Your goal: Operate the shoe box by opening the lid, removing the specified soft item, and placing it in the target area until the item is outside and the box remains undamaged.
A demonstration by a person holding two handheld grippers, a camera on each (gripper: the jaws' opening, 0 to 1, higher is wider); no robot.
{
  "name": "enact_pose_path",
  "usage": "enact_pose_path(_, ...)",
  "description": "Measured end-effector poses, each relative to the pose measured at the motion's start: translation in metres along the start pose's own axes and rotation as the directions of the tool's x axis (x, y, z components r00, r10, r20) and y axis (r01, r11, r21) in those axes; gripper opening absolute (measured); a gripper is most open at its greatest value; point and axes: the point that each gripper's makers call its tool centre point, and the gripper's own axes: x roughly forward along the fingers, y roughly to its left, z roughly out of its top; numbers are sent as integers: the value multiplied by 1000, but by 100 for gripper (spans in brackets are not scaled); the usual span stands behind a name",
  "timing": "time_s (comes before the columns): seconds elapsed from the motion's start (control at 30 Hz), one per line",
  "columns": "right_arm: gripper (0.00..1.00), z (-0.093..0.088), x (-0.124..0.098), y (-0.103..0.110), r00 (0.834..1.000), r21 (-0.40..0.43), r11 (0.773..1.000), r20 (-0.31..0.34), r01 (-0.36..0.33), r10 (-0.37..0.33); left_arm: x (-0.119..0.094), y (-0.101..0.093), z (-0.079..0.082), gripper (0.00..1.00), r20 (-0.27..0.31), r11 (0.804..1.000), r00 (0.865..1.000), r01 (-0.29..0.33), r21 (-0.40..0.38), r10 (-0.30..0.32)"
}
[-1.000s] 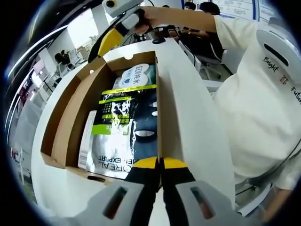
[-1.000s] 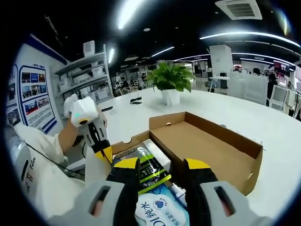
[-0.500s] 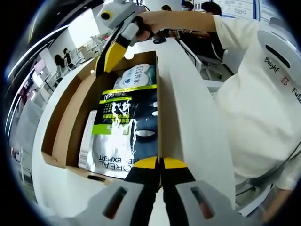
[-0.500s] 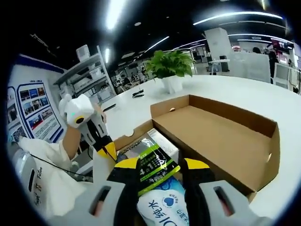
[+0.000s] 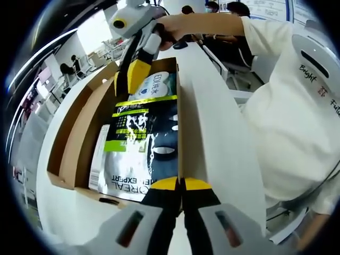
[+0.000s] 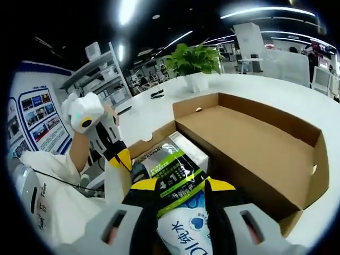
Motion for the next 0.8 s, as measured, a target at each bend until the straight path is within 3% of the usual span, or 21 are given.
enact_pose_path(0.3, 33, -11, 5, 1, 999, -7, 1000, -36, -4, 4, 0, 0, 0, 1, 5, 1000, 1000, -3, 4, 3)
enact_pose_path(0.8, 30, -18, 8, -2, 999, 85, 996, -42, -20, 23, 0, 0, 1, 1, 3, 1000, 1000, -2, 3, 2)
